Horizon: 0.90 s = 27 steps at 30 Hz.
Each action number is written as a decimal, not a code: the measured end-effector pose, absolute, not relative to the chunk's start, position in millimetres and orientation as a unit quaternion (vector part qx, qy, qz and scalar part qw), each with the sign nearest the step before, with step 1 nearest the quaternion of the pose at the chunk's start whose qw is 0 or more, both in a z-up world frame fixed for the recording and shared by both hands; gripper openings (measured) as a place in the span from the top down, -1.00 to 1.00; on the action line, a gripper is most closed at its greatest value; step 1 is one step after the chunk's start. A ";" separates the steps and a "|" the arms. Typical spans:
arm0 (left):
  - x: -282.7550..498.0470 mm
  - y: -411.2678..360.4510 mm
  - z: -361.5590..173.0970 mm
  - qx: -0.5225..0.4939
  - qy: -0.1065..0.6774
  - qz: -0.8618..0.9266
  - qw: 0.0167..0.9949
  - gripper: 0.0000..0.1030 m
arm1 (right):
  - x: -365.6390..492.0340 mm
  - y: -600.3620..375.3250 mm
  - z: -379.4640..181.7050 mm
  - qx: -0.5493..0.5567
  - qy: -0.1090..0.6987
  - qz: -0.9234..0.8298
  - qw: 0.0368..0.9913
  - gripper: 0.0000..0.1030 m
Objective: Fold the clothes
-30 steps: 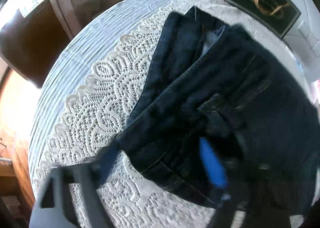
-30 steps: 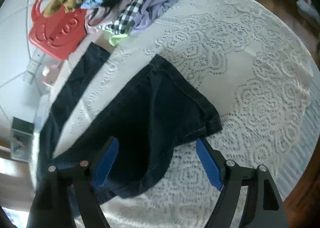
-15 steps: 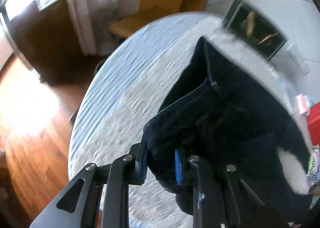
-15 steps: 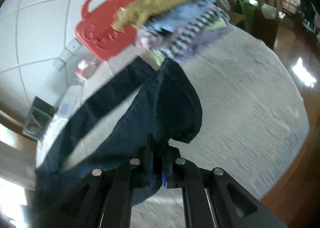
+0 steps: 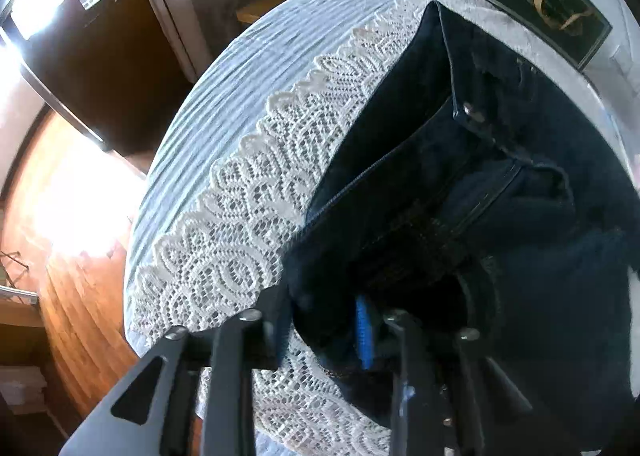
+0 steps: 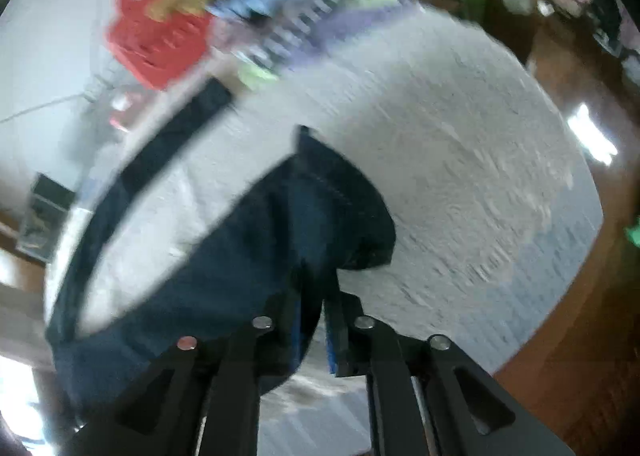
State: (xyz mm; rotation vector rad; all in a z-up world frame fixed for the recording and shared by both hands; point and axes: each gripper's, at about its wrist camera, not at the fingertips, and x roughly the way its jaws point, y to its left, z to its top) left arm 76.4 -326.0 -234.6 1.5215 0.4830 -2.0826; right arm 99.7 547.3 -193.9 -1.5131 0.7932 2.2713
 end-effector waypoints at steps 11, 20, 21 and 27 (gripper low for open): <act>74.9 -351.2 -152.0 0.516 0.182 -0.803 0.237 -0.25 | 99.0 583.2 -168.8 -0.497 0.278 0.804 0.170 0.18; -24.9 -306.4 -198.9 0.563 0.154 -0.801 0.133 -0.25 | 50.6 557.4 -222.8 -0.556 0.285 0.766 0.151 0.20; -32.8 -304.1 -217.0 0.593 0.152 -0.778 0.138 -0.25 | 50.3 557.8 -224.1 -0.559 0.285 0.763 0.155 0.20; -68.1 -309.8 -224.3 0.626 0.148 -0.757 0.112 -0.67 | 16.2 538.5 -190.2 -0.567 0.236 0.774 0.154 0.17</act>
